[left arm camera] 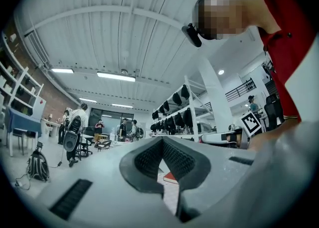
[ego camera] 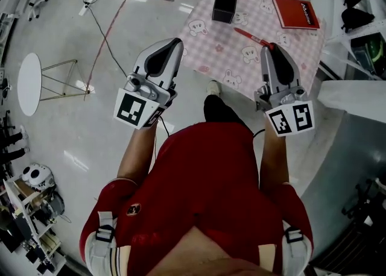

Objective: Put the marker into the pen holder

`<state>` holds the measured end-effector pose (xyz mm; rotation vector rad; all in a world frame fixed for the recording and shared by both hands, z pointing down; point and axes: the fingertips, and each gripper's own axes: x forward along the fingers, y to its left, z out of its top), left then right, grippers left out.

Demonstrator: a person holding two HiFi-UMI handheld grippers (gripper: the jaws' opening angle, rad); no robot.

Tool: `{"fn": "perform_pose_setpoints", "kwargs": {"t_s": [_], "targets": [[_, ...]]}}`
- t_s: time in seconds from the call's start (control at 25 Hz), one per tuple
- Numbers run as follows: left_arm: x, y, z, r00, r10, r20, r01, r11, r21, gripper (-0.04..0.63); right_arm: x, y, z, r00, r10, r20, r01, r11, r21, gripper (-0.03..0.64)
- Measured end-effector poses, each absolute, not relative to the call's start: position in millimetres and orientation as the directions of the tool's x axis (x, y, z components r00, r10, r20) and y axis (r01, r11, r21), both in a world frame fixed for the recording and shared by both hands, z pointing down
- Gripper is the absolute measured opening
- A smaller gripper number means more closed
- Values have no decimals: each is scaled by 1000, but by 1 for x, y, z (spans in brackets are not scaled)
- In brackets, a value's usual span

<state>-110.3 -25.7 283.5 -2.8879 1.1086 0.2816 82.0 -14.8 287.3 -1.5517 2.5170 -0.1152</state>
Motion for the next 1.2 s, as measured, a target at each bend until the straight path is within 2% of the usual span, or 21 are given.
{"fn": "perform_pose_setpoints", "kwargs": {"t_s": [0.76,1.2], "targets": [[-59,-158,309,695,-713,-91,-715,-699,14,6,116,-168,332,-540,-841,-26,-832,539,-136,61],[-55,-193,320,683,-726,-82,-728,-686,14,6,114,-210,359,-571,-819,56,-818,563,-116,61]]}}
